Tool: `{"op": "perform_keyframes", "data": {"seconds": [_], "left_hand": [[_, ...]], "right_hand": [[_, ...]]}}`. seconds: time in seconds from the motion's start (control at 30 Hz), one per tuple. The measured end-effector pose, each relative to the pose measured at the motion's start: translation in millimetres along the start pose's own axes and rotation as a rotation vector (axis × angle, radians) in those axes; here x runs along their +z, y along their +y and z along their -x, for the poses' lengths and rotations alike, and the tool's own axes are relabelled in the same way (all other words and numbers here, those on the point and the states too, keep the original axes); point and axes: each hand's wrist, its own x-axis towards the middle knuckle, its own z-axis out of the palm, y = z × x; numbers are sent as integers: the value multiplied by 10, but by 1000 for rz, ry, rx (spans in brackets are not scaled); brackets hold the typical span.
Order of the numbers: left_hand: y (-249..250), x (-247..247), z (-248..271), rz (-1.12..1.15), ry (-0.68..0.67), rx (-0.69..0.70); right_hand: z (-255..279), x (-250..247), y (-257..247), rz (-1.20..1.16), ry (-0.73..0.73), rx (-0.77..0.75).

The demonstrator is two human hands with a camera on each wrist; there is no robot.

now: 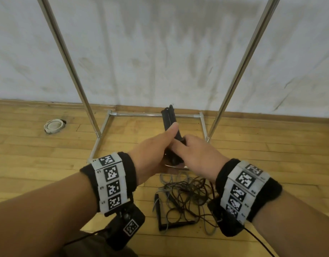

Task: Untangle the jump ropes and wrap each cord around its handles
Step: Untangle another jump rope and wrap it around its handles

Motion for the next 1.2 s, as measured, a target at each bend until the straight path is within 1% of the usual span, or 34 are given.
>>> {"op": "perform_keyframes", "data": {"seconds": [0.03,0.1,0.23,0.33,0.47,0.53,0.67,0.8,0.87,0.97,1.03,1.13,1.2], "left_hand": [[-2,35,9,74,5,-11],[3,54,38,145,37,-4],[23,18,75,163,83,59],[25,12,81,121,68,70],[74,-36,96,36,5,27],[138,-84,103,-33,-21,7],[301,-205,106,-128,-109,27],[377,-258,111,-90,-190,55],[362,-261,99,-65,-183,56],[327,-272,73,-28,-94,37],[305,-269,67,-1,-57,7],[285,-249,68,83,-93,-22],[285,-249,68,136,-125,-7]], "right_hand": [[14,47,-31,26,3,-2],[48,116,-62,97,17,-6],[97,103,-101,211,7,-63],[113,27,-135,278,-29,-103],[177,-99,-201,458,-118,-272],[196,-138,-215,528,-130,-306],[201,-200,-212,485,-73,-251],[234,-319,-233,430,-36,-306],[248,-360,-224,444,-32,-308],[258,-385,-177,483,-24,-319],[263,-388,-152,469,-47,-320],[262,-401,-132,382,-90,-317],[270,-434,-111,300,-116,-320]]}}
